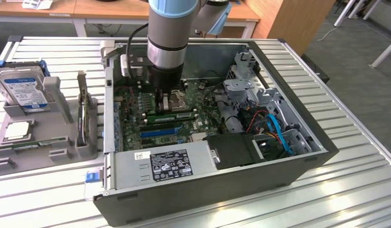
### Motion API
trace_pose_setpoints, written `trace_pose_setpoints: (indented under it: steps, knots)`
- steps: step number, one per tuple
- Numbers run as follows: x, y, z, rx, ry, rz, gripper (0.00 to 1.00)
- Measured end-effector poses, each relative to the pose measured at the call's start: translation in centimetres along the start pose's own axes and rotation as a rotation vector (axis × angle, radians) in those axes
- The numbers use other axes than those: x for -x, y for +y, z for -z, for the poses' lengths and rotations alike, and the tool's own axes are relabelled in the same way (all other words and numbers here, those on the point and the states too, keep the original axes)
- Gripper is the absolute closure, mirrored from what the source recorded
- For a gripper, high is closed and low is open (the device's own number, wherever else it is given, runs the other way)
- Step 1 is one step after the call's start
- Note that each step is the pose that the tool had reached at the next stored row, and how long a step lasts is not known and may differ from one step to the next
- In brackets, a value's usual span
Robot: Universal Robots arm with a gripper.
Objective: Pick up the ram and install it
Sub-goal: 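Press down the ram until it locks into place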
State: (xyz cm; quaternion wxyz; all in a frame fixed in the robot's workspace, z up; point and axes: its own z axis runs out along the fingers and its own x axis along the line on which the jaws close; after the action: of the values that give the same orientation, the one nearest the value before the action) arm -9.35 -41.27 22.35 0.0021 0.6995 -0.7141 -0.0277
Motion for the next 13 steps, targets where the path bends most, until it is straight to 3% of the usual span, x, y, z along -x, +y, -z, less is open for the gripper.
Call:
trace_pose_setpoints:
  steps: [13]
  knots:
    - [0.0, -0.01, -0.08, 0.0, -0.0001, 0.0, 0.9]
